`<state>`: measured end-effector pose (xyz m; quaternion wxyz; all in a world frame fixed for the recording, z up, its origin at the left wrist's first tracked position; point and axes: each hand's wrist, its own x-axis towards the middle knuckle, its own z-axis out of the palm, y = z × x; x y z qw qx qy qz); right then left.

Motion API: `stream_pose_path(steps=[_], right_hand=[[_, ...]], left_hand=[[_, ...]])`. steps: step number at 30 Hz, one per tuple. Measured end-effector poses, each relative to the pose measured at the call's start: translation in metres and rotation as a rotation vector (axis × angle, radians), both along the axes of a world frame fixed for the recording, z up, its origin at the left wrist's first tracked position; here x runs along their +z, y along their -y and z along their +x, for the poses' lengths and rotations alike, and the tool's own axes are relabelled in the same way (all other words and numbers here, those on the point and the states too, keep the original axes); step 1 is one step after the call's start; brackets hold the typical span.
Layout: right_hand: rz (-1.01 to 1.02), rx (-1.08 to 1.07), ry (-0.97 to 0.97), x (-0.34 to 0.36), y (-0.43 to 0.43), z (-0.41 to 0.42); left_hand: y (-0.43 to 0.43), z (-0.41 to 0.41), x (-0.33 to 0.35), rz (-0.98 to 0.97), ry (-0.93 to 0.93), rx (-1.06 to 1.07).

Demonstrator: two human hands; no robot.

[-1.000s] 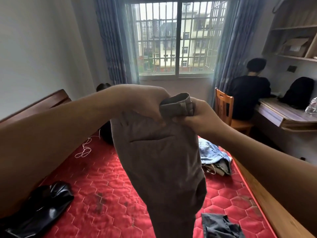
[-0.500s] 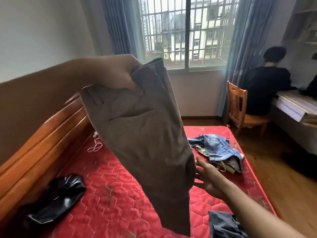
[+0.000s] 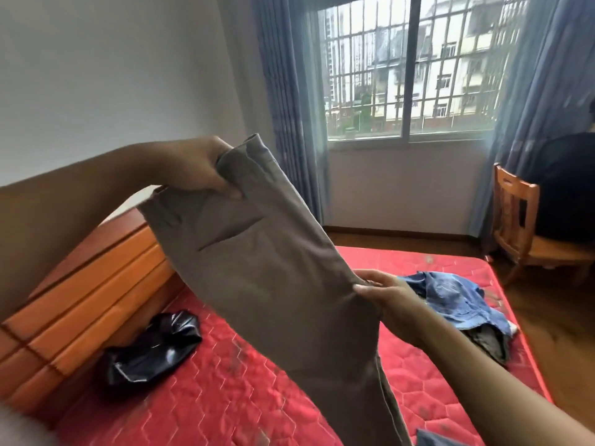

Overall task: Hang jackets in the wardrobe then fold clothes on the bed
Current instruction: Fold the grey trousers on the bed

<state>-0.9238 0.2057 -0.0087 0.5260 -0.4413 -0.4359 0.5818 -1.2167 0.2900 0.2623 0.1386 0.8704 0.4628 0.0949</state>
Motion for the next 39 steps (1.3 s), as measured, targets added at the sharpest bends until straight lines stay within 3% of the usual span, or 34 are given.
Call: stream_pose_path(steps=[2, 4, 7, 12, 16, 19, 25, 29, 33, 35, 39], right_hand=[[0.12, -0.121, 0.448, 0.005, -0.005, 0.013], [0.263, -0.225, 0.764, 0.008, -0.013, 0.027], [0.434, -0.261, 0.894, 0.018, -0.015, 0.052], [0.313, 0.036, 0.904, 0.045, -0.009, 0.077], [0.363, 0.238, 0.506, 0.117, 0.0, 0.05], [0.47, 0.189, 0.417, 0.162, 0.003, 0.027], [0.483, 0.125, 0.342, 0.167, 0.009, 0.019], [0.462, 0.261, 0.529, 0.143, 0.005, 0.023], [0.306, 0.41, 1.055, 0.068, -0.001, 0.043], [0.19, 0.419, 1.074, 0.044, -0.001, 0.046], [0.213, 0.546, 1.041, 0.048, -0.003, 0.043]], left_hand=[[0.007, 0.004, 0.006, -0.009, 0.037, 0.031], [0.014, 0.009, 0.013, -0.023, 0.078, 0.048], [0.022, 0.017, 0.02, -0.026, 0.111, 0.067], [0.037, 0.045, 0.021, -0.09, 0.135, 0.032], [0.053, 0.083, 0.019, -0.114, 0.059, -0.054], [0.064, 0.104, 0.021, -0.089, -0.018, -0.109], [0.078, 0.114, 0.03, 0.014, -0.021, -0.163], [0.078, 0.106, 0.032, 0.201, -0.06, -0.156], [0.079, 0.081, 0.051, 0.255, -0.028, -0.109], [0.077, 0.074, 0.056, 0.254, -0.026, -0.099], [0.071, 0.067, 0.045, 0.196, -0.032, -0.103]])
